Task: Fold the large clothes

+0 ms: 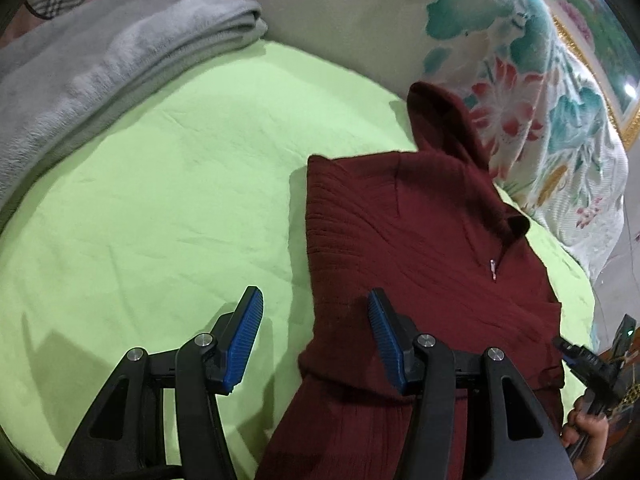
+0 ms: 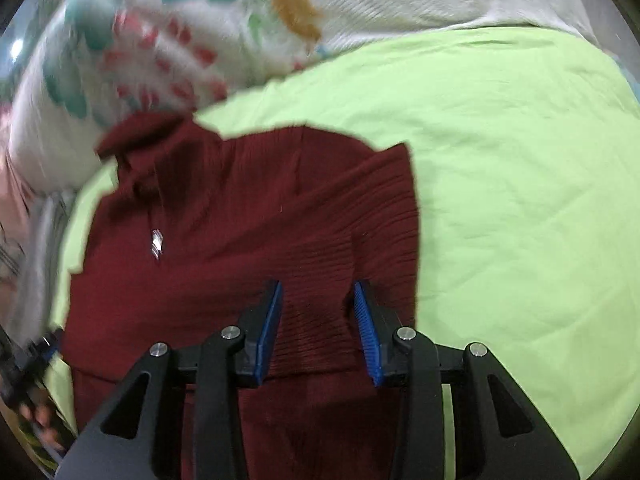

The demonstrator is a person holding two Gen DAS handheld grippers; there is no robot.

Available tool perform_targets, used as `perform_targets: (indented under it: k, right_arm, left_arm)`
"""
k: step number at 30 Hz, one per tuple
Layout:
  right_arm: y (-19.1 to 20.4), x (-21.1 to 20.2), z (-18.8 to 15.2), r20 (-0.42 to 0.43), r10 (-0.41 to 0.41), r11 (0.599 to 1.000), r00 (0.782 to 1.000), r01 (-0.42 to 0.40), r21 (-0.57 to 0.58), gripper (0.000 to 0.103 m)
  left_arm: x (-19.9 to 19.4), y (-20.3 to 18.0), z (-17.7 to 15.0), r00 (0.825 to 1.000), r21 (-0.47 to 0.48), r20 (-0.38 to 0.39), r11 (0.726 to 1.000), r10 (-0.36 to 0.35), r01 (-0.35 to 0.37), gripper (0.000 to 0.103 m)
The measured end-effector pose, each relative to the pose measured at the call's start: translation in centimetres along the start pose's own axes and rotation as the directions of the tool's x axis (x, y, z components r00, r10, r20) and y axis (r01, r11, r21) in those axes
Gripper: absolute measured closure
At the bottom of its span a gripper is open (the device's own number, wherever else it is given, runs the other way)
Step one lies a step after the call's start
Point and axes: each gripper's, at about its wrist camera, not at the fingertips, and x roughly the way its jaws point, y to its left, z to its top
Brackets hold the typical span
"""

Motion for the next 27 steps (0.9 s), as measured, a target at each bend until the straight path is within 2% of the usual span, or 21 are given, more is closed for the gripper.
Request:
perform_targets:
  k: [1, 2, 4, 6, 8, 9, 11, 14, 16, 21, 24, 27]
  right_arm:
    - [0.2, 0.5, -0.1, -0.007, -0.01, 1.0, 1.0, 0.01, -0.011, 0.075]
    - [0.4, 0.5, -0.2, -0.002, -0.015, 1.0, 1.0, 0.015, -0.017, 0.097]
    - [0.4, -0.6, -0.1, 0.037, 0.001, 1.0, 0.999, -0.001, -0.014, 0.098]
    - [-0.2, -1.4, -0.4, 0.062, -0.021, 1.0, 0.998, 0.021, -0.006, 0.097]
    - [-1.0, -0.7, -0.8, 0.013, -0.045, 0.999, 0.999, 0.045, 0.006, 0.092]
    - [-1.3, -0.5, -1.0, -0.002, -0.056, 0.998, 0.998, 0.056, 0.015, 0.092]
    - [-1.8, -1.3, -1.2, 0.024, -0.034, 0.998, 0.999, 0.033, 0.048, 0.091]
    - [-2.1, -3.3, -1.0, 0.09, -0.021, 0.998, 0.996, 0.015, 0.066, 0.081]
    - [-1.5, -4.2, -0.4, 0.12, 0.028, 0.998, 0.992, -0.034, 0.05, 0.08]
    - [3.5, -2.7, 1.5, 0.096, 0.181, 0.982, 0.979, -0.175, -0.065, 0.079]
    - [6.8, -0.9, 3.3, 0.076, 0.307, 0.948, 0.949, -0.298, -0.113, 0.074]
    - [8.8, 1.1, 5.4, 0.044, 0.386, 0.921, 0.922, -0.382, -0.079, 0.073]
  left_arm:
    - [0.6, -0.1, 0.2, 1.0, 0.004, -0.016, 1.0, 0.014, -0.014, 0.048]
    - [0.9, -0.2, 0.2, 0.999, 0.012, -0.026, 0.999, 0.031, -0.031, 0.048]
    - [1.3, -0.6, 0.2, 0.998, 0.047, -0.036, 0.997, 0.057, -0.056, 0.048]
    - [1.8, -1.3, 0.0, 0.994, 0.098, -0.029, 0.99, 0.103, -0.1, 0.045]
    - [2.6, -1.6, -0.5, 0.99, 0.126, -0.037, 0.983, 0.138, -0.132, 0.045]
    - [2.7, -1.7, -0.6, 0.989, 0.131, -0.035, 0.982, 0.143, -0.137, 0.044]
    - [2.4, -1.6, -0.5, 0.989, 0.137, -0.036, 0.981, 0.146, -0.139, 0.044]
    - [1.4, -1.5, 0.1, 0.989, 0.126, -0.045, 0.983, 0.142, -0.136, 0.044]
    - [0.5, -1.8, 0.5, 0.99, 0.118, -0.031, 0.985, 0.134, -0.13, 0.046]
    - [-0.2, -3.6, 2.8, 0.998, 0.102, 0.001, 0.992, 0.07, -0.07, 0.046]
    - [0.9, -5.4, 5.1, 0.999, 0.103, -0.004, 0.994, 0.032, -0.031, 0.046]
    - [2.3, -6.6, 8.3, 1.0, 0.077, -0.008, 0.997, -0.024, 0.024, 0.046]
